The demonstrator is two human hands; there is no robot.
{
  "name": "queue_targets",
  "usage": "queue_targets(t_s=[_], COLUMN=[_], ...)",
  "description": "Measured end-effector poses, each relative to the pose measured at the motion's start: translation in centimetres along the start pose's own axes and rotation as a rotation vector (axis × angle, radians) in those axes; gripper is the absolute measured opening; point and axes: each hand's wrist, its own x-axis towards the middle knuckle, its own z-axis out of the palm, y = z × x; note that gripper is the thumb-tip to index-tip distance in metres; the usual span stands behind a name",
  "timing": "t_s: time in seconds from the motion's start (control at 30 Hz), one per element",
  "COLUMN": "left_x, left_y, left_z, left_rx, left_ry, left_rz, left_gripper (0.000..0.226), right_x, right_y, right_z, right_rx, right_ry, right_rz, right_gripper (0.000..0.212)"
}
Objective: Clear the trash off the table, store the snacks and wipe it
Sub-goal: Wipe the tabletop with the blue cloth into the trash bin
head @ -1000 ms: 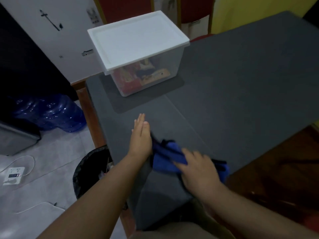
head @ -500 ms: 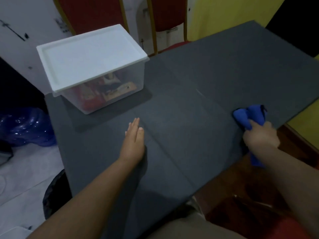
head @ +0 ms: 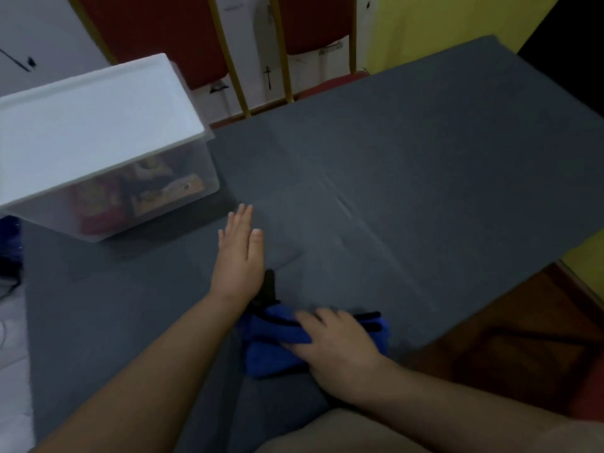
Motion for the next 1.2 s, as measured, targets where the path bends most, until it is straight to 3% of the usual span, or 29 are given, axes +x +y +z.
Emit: queue_targets(t_s=[0.1,0.2,0.3,0.37,0.47,0.6,0.7,0.8,0.9,1.0,1.1,1.2], left_x=[0.8,1.2,1.3,1.5,1.6,1.9,2.1,2.2,2.0,1.1,0.1,-0.8], left_y=[1.5,2.9,4.1,4.4,4.6,4.9,5.1,4.9,3.9,2.3,1.0,-0.4], left_z=[2.3,4.7,6.6,7.3,7.8,8.0,7.8,7.5,6.9,6.1,5.4,4.3], left_rx=[0.067,0.153,0.251,0.292,0.307,0.297,0.283,0.271,0.285,0.316,0.339,0.350], left_ry=[-0.035,-0.099,-0.131,-0.138,-0.121,-0.081,-0.026,0.014,0.036,0.051,0.059,0.092], left_rz=[-0.020,-0.002,0.032,0.029,-0.006,-0.026,-0.024,-0.023,-0.074,-0.143,-0.190,-0.228], left_gripper=[0.048,0.050,0.051,0.052,0.052,0.051,0.051,0.051,0.051,0.052,0.053,0.053], right_x=[-4.3,-6.8,-7.5,-5.8,-1.4,2.0,0.0,-4.2,-7.0,-7.8,-5.6,-0.9], right_y=[8.5,18.4,26.3,28.6,26.9,18.5,12.4,11.8,16.5,22.9,27.9,29.4], right_z=[-0.8,-2.7,-4.7,-5.8,-5.9,-4.4,-3.2,-2.0,-2.2,-3.6,-5.6,-7.6], right_rx=[-0.082,-0.073,-0.100,-0.038,-0.081,-0.101,-0.032,-0.043,-0.055,-0.055,-0.091,-0.018], right_ry=[0.140,0.189,0.290,0.267,0.259,0.243,0.175,0.103,0.133,0.174,0.279,0.258], right_rz=[0.146,0.593,1.033,1.226,1.136,0.650,0.329,0.139,0.241,0.560,0.904,1.075], right_gripper=[0.042,0.051,0.041,0.036,0.038,0.037,0.044,0.047,0.050,0.052,0.041,0.038])
